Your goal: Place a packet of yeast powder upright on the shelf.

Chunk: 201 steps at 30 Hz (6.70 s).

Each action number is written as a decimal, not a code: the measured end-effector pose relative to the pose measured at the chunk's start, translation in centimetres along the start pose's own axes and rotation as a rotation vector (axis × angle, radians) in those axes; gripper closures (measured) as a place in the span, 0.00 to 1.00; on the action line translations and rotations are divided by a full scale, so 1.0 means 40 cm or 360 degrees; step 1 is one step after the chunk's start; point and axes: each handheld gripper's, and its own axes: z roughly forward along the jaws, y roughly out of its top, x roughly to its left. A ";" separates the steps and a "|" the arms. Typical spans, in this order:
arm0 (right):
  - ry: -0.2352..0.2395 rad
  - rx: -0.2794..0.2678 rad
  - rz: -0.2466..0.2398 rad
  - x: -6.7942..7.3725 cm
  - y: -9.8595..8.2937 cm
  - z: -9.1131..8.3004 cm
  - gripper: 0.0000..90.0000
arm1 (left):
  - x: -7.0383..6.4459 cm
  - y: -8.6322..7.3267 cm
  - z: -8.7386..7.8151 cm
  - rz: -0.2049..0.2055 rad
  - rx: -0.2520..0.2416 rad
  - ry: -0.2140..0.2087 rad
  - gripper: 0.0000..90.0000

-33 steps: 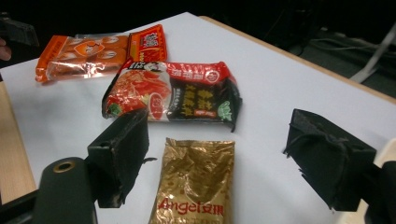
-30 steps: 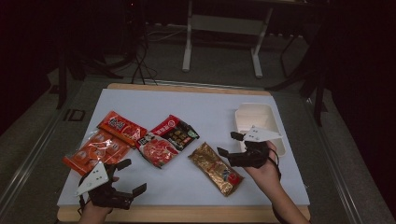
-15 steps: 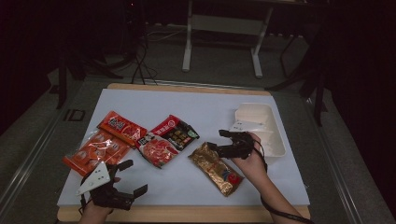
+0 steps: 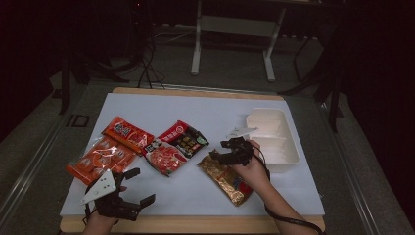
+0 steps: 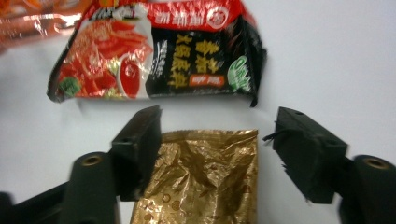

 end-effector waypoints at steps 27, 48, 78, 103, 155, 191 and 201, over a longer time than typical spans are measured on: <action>-0.0129 0.0368 -0.0090 0.000 -0.037 0.127 0.48 | 0.000 -0.003 0.005 -0.0001 0.0032 -0.0013 0.01; -0.0072 0.0315 -0.0088 0.012 -0.019 0.080 0.97 | 0.004 -0.005 0.008 -0.0006 0.0045 -0.0005 0.01; 0.0068 -0.0160 -0.0081 0.046 0.097 -0.158 0.98 | 0.004 -0.007 0.014 -0.0002 0.0056 0.0002 0.01; -0.0066 -0.0606 -0.0009 -0.061 0.213 -0.296 0.98 | 0.006 -0.011 0.020 -0.0017 0.0072 0.0002 0.01; -0.0549 -0.0928 0.0084 -0.459 0.206 -0.302 0.94 | 0.007 -0.017 0.016 -0.0072 0.0066 0.0022 0.01; -0.0513 -0.0687 0.0311 -0.495 0.084 -0.210 0.92 | 0.005 -0.018 0.021 -0.0078 0.0085 0.0020 0.01; -0.0654 -0.0558 0.0391 -0.486 0.094 -0.258 0.53 | 0.008 -0.018 0.026 -0.0083 0.0077 0.0013 0.01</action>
